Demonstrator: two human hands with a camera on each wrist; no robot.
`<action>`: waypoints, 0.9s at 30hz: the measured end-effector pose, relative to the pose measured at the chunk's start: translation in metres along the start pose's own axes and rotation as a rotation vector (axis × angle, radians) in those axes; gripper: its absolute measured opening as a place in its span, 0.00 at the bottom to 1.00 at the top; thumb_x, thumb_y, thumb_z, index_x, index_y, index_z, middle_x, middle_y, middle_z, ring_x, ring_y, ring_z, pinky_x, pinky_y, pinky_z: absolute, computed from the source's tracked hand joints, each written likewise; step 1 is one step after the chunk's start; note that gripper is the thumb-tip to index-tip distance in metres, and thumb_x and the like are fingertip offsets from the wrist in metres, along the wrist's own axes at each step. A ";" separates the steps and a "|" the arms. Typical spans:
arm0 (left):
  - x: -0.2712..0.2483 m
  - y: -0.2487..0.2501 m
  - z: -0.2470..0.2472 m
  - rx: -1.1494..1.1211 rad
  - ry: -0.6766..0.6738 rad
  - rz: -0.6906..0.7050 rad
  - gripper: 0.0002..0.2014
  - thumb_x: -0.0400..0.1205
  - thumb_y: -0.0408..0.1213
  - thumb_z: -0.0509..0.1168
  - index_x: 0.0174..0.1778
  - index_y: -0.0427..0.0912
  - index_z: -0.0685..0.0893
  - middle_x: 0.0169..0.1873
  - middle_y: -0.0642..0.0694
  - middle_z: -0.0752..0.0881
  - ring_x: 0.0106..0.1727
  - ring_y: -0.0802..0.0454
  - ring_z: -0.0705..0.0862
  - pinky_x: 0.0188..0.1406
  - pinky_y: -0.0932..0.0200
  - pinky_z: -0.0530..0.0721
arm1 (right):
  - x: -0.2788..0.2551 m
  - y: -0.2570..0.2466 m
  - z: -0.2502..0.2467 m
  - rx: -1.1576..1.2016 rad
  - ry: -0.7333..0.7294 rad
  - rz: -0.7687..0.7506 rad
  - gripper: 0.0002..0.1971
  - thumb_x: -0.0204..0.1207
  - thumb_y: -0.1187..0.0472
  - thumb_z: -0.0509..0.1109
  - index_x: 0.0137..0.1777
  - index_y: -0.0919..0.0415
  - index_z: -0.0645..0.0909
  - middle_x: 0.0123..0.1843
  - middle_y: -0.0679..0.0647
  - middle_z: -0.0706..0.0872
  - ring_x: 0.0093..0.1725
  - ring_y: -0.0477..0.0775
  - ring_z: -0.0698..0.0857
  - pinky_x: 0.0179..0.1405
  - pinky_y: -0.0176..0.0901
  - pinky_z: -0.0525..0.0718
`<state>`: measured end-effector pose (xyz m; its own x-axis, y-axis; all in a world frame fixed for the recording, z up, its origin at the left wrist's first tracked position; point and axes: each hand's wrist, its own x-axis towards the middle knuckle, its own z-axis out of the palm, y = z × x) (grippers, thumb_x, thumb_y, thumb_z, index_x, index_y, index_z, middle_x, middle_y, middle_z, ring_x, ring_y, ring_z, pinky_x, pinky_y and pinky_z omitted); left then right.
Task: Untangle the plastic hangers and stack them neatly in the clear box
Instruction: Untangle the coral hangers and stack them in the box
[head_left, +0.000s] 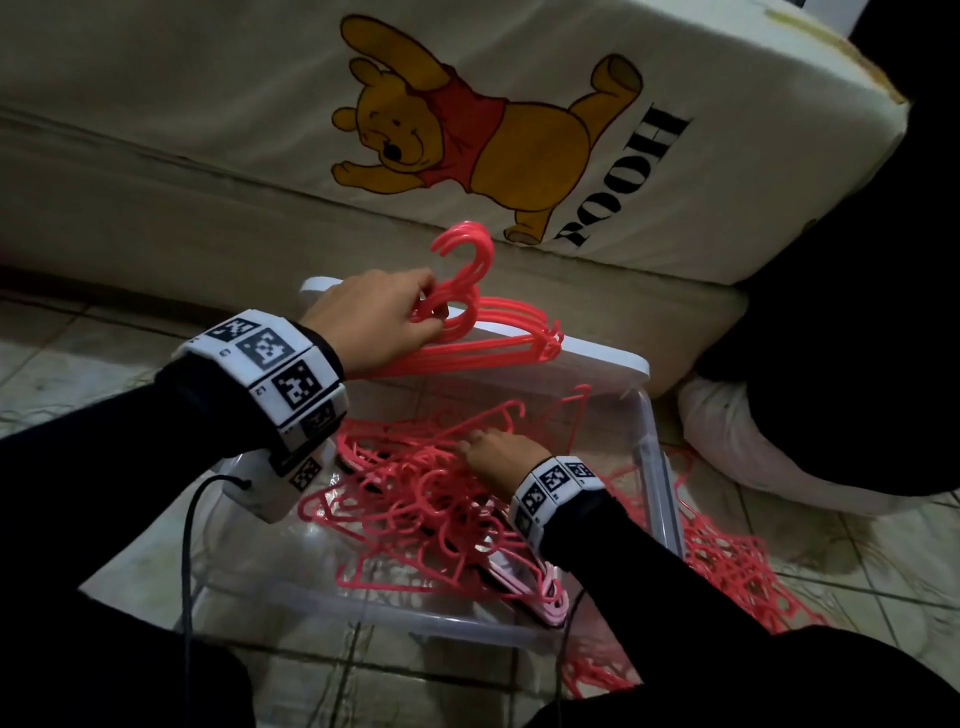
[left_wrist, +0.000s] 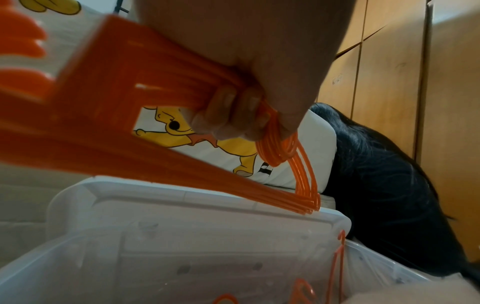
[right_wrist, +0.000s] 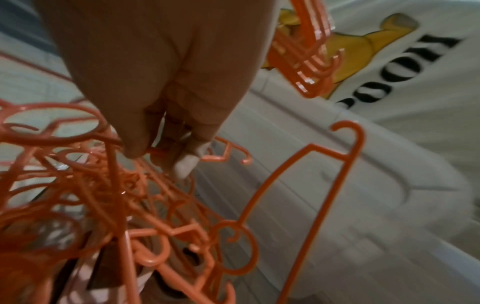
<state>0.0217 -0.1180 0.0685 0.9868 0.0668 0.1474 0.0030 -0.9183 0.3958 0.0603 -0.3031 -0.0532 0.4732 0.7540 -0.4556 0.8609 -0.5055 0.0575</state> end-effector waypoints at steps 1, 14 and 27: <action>0.000 0.001 0.000 0.000 0.002 0.003 0.07 0.80 0.50 0.64 0.46 0.53 0.75 0.37 0.53 0.79 0.39 0.51 0.76 0.38 0.55 0.67 | -0.002 0.003 -0.002 0.012 0.011 0.008 0.18 0.84 0.64 0.55 0.72 0.66 0.71 0.66 0.66 0.78 0.65 0.67 0.79 0.55 0.58 0.78; 0.000 0.004 -0.004 -0.182 0.130 0.004 0.08 0.78 0.50 0.66 0.42 0.54 0.75 0.30 0.55 0.79 0.36 0.49 0.79 0.33 0.54 0.69 | -0.013 0.007 0.005 0.258 0.083 0.146 0.13 0.80 0.69 0.59 0.63 0.66 0.73 0.59 0.67 0.83 0.58 0.69 0.84 0.53 0.56 0.81; 0.004 0.003 -0.009 -0.322 0.170 -0.118 0.13 0.75 0.60 0.67 0.47 0.57 0.79 0.42 0.55 0.88 0.46 0.52 0.86 0.51 0.44 0.83 | -0.005 -0.016 -0.016 0.895 0.245 0.243 0.09 0.76 0.62 0.70 0.54 0.61 0.74 0.53 0.62 0.86 0.55 0.64 0.85 0.52 0.43 0.78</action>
<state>0.0241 -0.1169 0.0784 0.9416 0.2537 0.2216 0.0373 -0.7324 0.6798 0.0473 -0.2923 -0.0373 0.7336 0.6017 -0.3159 0.3204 -0.7162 -0.6200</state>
